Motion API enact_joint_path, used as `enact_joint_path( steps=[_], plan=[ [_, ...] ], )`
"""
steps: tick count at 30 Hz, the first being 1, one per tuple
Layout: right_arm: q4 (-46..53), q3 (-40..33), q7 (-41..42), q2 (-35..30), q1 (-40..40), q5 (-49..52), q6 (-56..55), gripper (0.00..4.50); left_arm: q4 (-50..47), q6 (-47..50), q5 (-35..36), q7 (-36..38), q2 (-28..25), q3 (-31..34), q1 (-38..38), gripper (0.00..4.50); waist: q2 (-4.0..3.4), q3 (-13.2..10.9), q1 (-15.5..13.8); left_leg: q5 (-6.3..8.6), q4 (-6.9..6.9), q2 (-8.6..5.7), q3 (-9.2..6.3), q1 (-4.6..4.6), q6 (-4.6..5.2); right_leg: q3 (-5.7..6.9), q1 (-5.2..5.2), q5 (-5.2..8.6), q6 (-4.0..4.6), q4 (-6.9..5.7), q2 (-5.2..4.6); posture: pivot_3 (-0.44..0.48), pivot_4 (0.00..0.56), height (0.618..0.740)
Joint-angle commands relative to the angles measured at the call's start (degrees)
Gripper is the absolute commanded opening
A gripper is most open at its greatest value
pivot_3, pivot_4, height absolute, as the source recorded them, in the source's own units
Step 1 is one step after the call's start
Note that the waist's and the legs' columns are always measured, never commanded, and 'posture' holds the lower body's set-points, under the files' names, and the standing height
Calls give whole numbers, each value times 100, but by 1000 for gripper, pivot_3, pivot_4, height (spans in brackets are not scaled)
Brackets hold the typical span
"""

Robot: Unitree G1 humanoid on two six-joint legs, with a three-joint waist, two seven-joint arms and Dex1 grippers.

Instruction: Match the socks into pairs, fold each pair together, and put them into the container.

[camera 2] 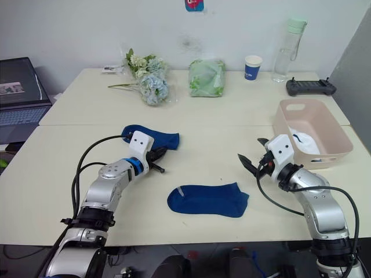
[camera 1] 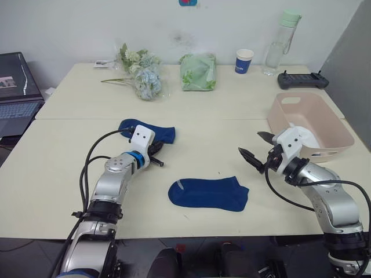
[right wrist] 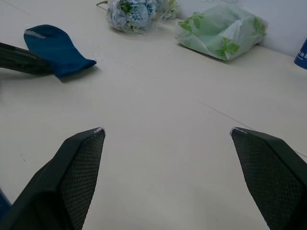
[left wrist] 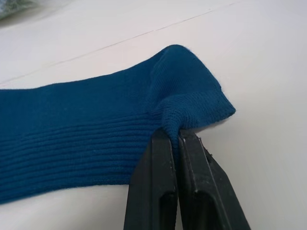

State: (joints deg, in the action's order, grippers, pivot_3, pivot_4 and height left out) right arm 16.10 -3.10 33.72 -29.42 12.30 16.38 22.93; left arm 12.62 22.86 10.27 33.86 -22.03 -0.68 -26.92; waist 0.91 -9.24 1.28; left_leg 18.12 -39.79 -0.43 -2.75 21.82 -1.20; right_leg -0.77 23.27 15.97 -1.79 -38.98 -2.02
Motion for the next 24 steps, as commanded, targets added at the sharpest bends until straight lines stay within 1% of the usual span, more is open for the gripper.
enact_joint_path(
  steps=[1,4,7,10,13,15,17,19,21,22,24],
  plan=[
    [104,7,27,-9,112,-25,-130,4500,-1171,796,325,279,260,-523,-24,19,0,0,-36,0,-1,-2,-1,2,1,1,0,0,0,0,-2,0,150,740],
    [8,31,38,-1,190,-47,-179,4500,-1371,1140,337,104,735,-870,-90,19,0,0,-72,2,-3,-7,4,1,3,-4,-3,0,0,3,-3,0,150,740],
    [-66,25,62,-35,233,-63,-230,4500,-1253,1411,323,104,1140,-1214,-209,19,0,0,-89,2,-3,-6,3,0,4,-2,-2,0,0,1,-1,0,150,740],
    [-87,0,118,-124,162,-118,-306,4500,-1141,1424,242,84,1309,-1385,-257,715,0,0,-72,3,-2,-5,5,-2,5,-6,-1,0,0,0,2,0,150,740],
    [-79,-27,157,-160,117,-135,-337,4500,-1248,1474,385,88,1367,-1277,-266,1686,0,0,-63,3,-2,-2,5,-3,5,-6,-2,0,0,0,3,0,150,740],
    [-82,19,210,-203,102,-178,-376,4500,-1448,1434,456,241,1205,-1220,-235,2334,0,0,-64,3,-2,-2,4,-3,5,-5,-2,0,0,0,3,0,150,740],
    [-140,174,364,-340,86,-344,-531,4500,-1624,1184,572,527,907,-1034,-172,2989,0,0,-62,2,-2,-3,5,-2,4,-6,-1,0,0,1,3,0,150,740],
    [-233,341,555,-447,133,-452,-686,4500,-1578,648,488,712,469,-773,-156,3694,0,0,-56,-2,-2,-2,5,-4,-3,-6,-1,0,0,1,3,0,150,740],
    [-339,560,789,-553,254,-577,-829,4500,-1354,34,258,929,-48,-668,-162,4330,0,0,-24,-2,0,0,5,-7,-4,-5,-1,0,0,0,4,0,150,740],
    [-382,655,888,-600,302,-636,-893,4500,-1249,-197,175,1036,-245,-669,-159,4444,-1,0,-13,-3,1,1,4,-8,-5,-5,-2,0,0,0,4,0,150,740],
    [-589,985,1111,-704,534,-902,-1002,4500,-781,-1087,-150,1439,-781,-751,-157,4444,-1,0,1,-2,3,-2,6,-9,-4,-5,-2,0,0,1,4,0,150,740]
  ],
)
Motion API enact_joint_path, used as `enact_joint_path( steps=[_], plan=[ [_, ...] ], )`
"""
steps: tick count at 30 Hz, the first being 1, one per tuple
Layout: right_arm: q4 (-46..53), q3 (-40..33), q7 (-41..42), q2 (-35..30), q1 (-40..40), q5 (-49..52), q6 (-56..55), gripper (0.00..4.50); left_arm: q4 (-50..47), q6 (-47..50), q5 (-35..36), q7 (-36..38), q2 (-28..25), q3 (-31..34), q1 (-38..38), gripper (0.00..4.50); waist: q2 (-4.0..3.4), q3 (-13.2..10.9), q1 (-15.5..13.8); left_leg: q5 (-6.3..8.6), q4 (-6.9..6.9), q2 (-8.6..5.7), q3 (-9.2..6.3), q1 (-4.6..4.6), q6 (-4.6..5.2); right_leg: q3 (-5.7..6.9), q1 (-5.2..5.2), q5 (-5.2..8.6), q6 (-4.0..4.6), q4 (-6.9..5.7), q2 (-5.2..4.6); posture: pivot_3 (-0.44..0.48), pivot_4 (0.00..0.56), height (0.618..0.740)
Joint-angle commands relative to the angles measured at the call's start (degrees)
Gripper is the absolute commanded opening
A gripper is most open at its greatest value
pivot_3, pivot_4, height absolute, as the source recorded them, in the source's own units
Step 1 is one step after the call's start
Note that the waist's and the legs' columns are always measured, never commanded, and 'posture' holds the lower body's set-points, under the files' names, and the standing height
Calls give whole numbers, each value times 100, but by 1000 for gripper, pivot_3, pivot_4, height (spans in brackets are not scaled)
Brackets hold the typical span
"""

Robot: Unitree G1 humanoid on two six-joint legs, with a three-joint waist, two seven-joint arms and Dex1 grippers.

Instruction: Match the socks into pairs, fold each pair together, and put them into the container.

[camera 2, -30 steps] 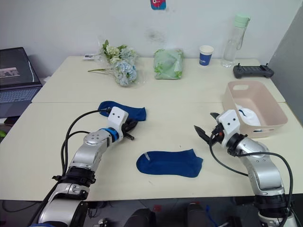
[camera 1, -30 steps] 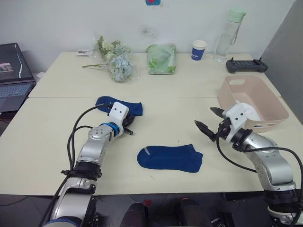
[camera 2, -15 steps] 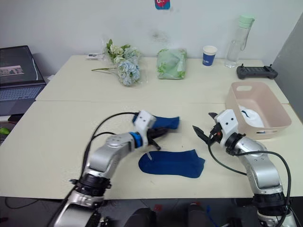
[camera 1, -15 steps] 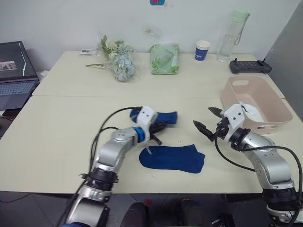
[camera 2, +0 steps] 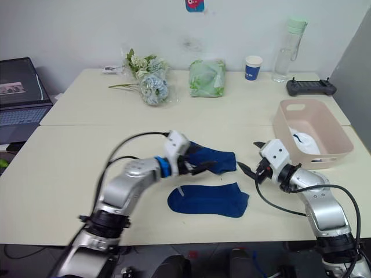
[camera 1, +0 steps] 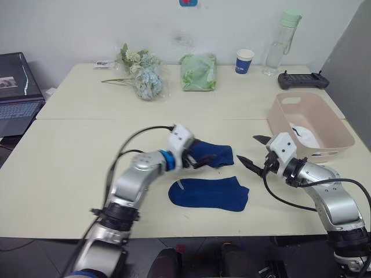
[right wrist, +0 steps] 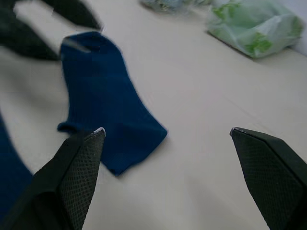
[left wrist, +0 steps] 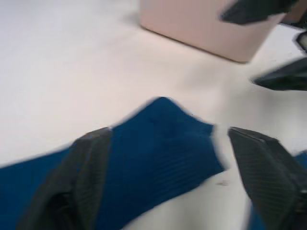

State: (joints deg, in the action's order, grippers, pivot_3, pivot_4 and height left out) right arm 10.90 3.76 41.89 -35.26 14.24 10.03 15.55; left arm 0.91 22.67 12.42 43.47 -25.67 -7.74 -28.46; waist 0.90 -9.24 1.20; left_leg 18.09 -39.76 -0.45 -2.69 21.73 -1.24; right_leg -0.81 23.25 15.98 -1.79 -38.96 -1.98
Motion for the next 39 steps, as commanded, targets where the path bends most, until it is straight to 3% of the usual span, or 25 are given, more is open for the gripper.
enact_joint_path(
  steps=[1,5,14,18,27,35,39],
  plan=[
    [-211,537,449,-170,510,-470,-419,4500,740,-1691,-575,669,-678,-109,0,4444,0,0,20,0,-1,-1,0,1,0,1,0,0,0,1,0,0,150,740],
    [-757,1097,826,-71,1145,-858,-821,4500,1976,-3293,-1087,1116,-1082,-347,-215,4444,-1,-1,30,0,1,-2,-1,2,0,10,1,0,0,4,1,0,150,740],
    [-1912,1842,1106,91,1876,-1755,-1935,4500,4192,-5286,-2208,398,-488,-772,-1179,4444,2,-2,-114,1,-10,-18,0,16,2,30,4,1,-3,9,0,0,150,740],
    [-2275,1773,1092,209,2020,-1810,-2279,3603,4697,-5601,-2410,281,-345,-852,-1463,4500,1,-1,-104,1,-10,-18,5,7,3,31,3,1,-3,-1,1,0,150,740],
    [-2237,1552,1235,253,1980,-1577,-2531,136,5064,-5832,-2312,426,-244,-803,-1651,4500,1,-1,-105,0,-11,-18,4,8,2,33,3,1,-3,-1,1,0,150,740],
    [-2025,926,1111,537,1987,-811,-1774,54,4794,-5802,-1751,1186,-32,-712,-1492,4500,1,-1,-104,-1,-11,-17,4,10,-1,33,3,1,-3,0,0,0,150,740],
    [-1897,747,1172,518,1911,-632,-1509,54,5057,-5891,-2164,774,-48,-788,-1629,4500,1,-1,-103,-1,-11,-16,1,11,-1,33,4,1,-3,1,-1,0,150,740]
  ],
)
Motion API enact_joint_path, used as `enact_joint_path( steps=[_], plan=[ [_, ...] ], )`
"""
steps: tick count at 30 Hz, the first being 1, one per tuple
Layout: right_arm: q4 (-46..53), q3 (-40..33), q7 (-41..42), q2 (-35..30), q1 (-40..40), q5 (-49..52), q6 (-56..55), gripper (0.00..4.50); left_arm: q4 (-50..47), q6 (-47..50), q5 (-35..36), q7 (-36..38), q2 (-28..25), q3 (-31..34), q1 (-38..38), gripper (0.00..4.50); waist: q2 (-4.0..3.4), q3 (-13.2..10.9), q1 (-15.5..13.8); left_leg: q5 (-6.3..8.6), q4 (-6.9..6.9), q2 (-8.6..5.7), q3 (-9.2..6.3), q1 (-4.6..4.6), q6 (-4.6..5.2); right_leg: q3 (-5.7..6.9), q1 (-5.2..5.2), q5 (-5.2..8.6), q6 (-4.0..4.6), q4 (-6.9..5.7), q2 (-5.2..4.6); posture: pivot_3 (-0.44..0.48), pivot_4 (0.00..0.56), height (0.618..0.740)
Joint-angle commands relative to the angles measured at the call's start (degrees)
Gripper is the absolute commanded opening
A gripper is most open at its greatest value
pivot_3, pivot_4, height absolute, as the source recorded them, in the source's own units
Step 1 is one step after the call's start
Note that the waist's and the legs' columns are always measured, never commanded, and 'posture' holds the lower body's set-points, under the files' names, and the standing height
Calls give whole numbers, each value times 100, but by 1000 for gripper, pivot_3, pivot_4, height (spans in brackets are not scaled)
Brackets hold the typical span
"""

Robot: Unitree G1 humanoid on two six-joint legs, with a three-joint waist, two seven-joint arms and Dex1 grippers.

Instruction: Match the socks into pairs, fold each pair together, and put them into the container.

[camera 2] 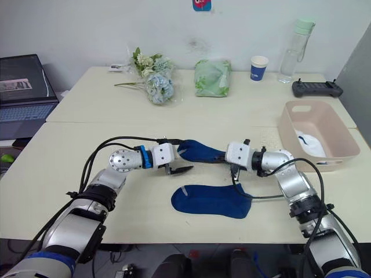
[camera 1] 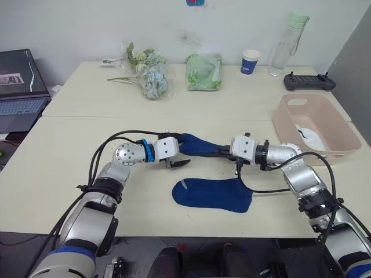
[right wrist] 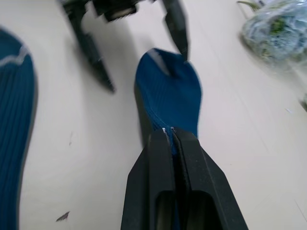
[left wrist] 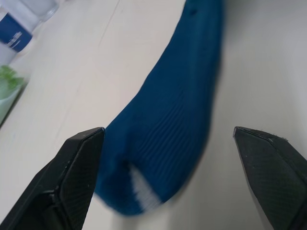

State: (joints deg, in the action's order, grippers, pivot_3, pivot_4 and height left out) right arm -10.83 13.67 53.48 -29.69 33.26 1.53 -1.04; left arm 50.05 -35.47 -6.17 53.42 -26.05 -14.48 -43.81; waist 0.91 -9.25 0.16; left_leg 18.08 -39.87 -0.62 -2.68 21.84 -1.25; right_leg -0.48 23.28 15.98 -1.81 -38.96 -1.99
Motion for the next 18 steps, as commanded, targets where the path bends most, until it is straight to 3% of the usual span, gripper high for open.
enact_joint_path(
  steps=[1,4,16,18],
  plan=[
    [313,-269,41,-57,-27,246,180,54,248,-86,-428,-359,-17,-141,-154,4500,0,0,-3,1,0,-1,0,0,2,0,0,0,0,0,1,0,150,740],
    [387,-299,62,-89,-114,270,219,0,523,-184,-709,-662,-42,-238,-314,3902,0,0,6,7,0,-2,1,-1,13,0,0,0,0,-2,2,0,150,740],
    [553,-371,58,-164,-329,364,261,0,908,-254,-904,-864,29,-231,-496,31,0,0,31,8,0,3,1,-4,14,1,1,0,0,-6,7,0,150,740],
    [556,-389,59,-183,-343,381,262,0,955,-217,-926,-896,8,-226,-498,11,0,0,32,8,0,3,2,-4,14,1,1,0,0,-6,8,0,150,740]
  ],
)
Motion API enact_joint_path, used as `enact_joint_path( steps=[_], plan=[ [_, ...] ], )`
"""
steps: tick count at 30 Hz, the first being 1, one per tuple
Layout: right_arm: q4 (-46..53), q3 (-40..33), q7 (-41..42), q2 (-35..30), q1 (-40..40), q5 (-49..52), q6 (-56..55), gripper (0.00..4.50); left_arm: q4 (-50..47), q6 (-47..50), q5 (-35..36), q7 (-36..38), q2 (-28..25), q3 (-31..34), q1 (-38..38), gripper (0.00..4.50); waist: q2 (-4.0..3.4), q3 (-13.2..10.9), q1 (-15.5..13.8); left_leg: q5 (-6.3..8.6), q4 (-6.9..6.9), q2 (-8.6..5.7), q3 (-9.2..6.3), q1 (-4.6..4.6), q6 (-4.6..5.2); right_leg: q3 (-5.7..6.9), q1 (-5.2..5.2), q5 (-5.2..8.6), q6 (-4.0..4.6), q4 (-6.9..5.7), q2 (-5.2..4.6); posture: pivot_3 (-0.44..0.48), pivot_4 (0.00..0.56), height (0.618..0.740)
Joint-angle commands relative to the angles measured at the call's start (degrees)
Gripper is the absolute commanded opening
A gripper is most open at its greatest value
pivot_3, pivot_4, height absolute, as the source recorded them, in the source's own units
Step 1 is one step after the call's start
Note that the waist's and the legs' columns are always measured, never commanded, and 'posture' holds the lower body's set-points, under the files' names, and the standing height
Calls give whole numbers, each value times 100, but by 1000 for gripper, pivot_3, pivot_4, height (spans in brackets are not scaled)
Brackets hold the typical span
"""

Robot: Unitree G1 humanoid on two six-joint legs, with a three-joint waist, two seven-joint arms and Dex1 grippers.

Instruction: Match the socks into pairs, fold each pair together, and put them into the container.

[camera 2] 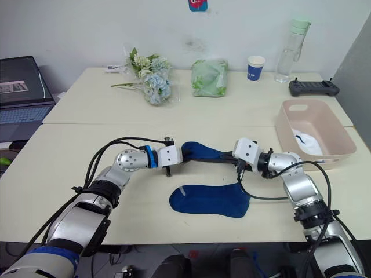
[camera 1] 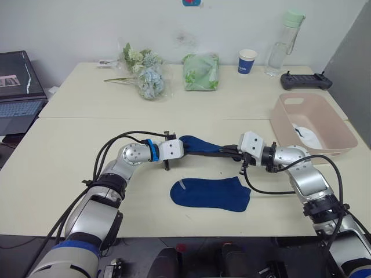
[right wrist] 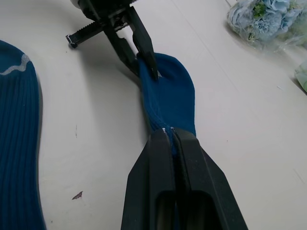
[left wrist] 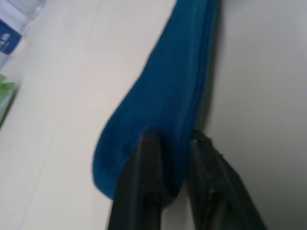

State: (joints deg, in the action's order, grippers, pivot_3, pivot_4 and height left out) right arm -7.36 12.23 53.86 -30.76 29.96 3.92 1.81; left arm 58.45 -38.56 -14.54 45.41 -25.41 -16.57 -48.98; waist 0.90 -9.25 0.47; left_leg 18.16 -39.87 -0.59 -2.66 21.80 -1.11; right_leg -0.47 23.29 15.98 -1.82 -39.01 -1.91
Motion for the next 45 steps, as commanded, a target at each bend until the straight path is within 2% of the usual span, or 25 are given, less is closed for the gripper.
enact_joint_path(
  steps=[1,6,11,15,19,23,30,33,38,45],
  plan=[
    [217,-244,16,-82,-19,146,-21,0,117,98,-90,-98,-61,-8,23,11,0,0,1,0,0,0,0,0,0,-1,0,0,0,0,0,0,150,740],
    [145,-242,21,-139,-83,115,-127,0,-249,194,335,252,67,171,138,11,0,0,2,0,0,1,0,0,0,0,0,0,0,0,0,0,150,740],
    [396,-372,65,-137,-87,368,169,0,-1812,948,1207,1405,-143,282,605,11,0,0,9,-8,0,3,0,8,-15,-5,5,0,0,3,-3,0,150,740],
    [713,-538,252,-218,-41,731,558,0,-3469,2287,1811,2298,-667,309,1020,11,0,0,48,-8,1,12,-4,9,-15,-23,6,0,0,2,-7,0,150,740],
    [1461,-728,641,-425,-162,1614,1662,0,-5063,4200,2657,2905,-1243,425,1288,11,0,-1,101,0,2,13,-9,9,0,-24,4,0,0,2,-7,0,150,740],
    [2443,-955,754,-793,-432,2584,2984,0,-6278,5792,3369,3274,-1850,529,1524,11,-1,-1,105,4,1,13,-17,10,6,-20,0,0,0,5,-7,0,150,740],
    [4032,-1444,367,-1327,-1123,4500,4989,0,-7968,7769,4622,3565,-2758,631,2162,11,-1,-2,105,7,3,16,-22,7,11,-19,-5,2,-1,6,-7,0,150,740],
    [4281,-1556,153,-1400,-1429,4915,5305,0,-8266,7940,4751,3518,-2871,579,2477,11,-1,-2,104,7,3,16,-21,6,12,-19,-7,2,-2,7,-7,0,150,740],
    [4334,-1386,-181,-1307,-2033,4868,5306,0,-7955,7505,4091,3414,-2816,86,2763,11,0,-3,98,7,3,13,-19,4,12,-19,-9,3,-2,8,-4,0,150,740],
    [3438,-1004,-123,-1294,-1966,3885,4586,0,-7009,7079,3332,3282,-2241,-465,2076,11,3,-4,96,7,2,12,-15,4,12,-22,-9,2,-2,7,22,0,150,740]
  ],
)
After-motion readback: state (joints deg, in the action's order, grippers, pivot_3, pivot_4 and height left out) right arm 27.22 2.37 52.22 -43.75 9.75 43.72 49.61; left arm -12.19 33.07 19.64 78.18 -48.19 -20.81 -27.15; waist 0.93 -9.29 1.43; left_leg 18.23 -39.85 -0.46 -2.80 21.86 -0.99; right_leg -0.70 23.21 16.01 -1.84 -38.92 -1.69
